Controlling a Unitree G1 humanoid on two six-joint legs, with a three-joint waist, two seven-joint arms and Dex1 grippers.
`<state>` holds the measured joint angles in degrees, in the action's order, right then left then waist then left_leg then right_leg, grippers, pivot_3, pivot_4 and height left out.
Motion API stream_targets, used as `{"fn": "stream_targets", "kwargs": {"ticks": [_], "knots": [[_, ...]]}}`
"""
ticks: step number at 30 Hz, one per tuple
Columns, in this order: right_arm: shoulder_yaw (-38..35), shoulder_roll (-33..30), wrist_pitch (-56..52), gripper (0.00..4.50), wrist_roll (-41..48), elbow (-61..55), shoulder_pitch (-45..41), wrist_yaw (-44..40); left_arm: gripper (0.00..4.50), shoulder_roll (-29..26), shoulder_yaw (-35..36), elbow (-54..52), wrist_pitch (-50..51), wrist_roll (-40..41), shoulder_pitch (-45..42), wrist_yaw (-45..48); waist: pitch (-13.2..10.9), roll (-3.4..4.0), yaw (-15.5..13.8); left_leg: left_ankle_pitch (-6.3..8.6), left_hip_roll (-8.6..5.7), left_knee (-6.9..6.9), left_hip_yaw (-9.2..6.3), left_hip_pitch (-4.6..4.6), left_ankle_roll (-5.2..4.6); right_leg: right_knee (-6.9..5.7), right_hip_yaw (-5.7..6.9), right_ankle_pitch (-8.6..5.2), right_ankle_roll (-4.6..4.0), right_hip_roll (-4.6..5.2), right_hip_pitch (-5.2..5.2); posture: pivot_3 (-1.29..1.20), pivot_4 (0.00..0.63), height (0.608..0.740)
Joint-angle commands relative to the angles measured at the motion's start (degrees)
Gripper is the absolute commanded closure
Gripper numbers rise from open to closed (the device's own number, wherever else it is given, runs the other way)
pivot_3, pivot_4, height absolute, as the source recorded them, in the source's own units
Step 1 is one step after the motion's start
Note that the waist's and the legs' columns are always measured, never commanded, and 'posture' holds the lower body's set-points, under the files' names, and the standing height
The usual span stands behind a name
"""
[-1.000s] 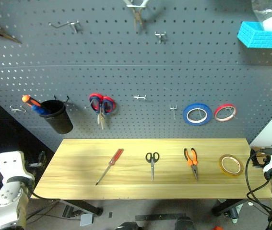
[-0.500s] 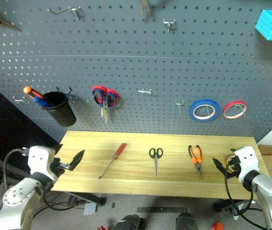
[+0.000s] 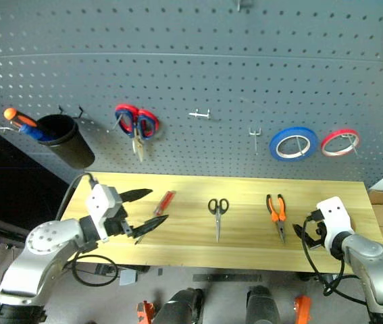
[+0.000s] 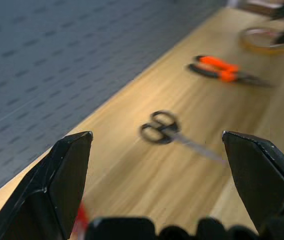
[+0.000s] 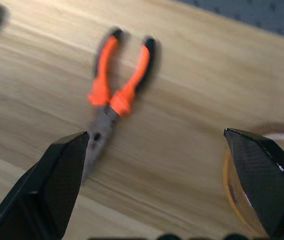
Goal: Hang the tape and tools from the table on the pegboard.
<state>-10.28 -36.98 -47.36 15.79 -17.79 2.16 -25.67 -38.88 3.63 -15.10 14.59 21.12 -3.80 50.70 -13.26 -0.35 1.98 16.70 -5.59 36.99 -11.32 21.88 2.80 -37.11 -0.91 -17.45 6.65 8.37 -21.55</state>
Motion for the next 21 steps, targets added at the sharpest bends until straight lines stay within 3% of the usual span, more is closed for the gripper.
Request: {"fn": "stream_targets", "kwargs": {"ticks": [1,12,21], "knots": [[-0.91,-0.77,-1.6,0.0,-0.36,-0.9,-1.52,0.68,0.05,-0.29,-0.24,0.54,-0.52,0.16,-2.03,1.03,-0.31,-0.06,0.1,0.0,0.07,0.0,0.17,0.03,0.0,0.02,-0.01,0.01,0.0,-0.01,-0.04,-0.09,0.29,0.74],[-0.88,0.4,-3.3,0.0,-1.56,2.69,-3.7,2.52,0.05,1.67,-0.84,1.71,-1.16,0.6,-4.15,1.89,-1.08,-0.37,1.29,0.0,0.18,0.0,0.4,0.11,0.0,-0.04,-0.02,0.02,-0.02,-0.03,-0.2,-0.1,0.293,0.74],[1.54,1.14,0.81,0.0,-4.02,16.6,-9.97,2.78,0.05,1.0,-1.14,0.12,0.99,5.13,-7.5,7.19,-1.31,-0.35,1.44,0.0,0.22,0.04,0.45,0.1,0.0,-0.1,-0.03,0.07,-0.07,-0.08,-0.23,-0.1,0.288,0.74]]}}
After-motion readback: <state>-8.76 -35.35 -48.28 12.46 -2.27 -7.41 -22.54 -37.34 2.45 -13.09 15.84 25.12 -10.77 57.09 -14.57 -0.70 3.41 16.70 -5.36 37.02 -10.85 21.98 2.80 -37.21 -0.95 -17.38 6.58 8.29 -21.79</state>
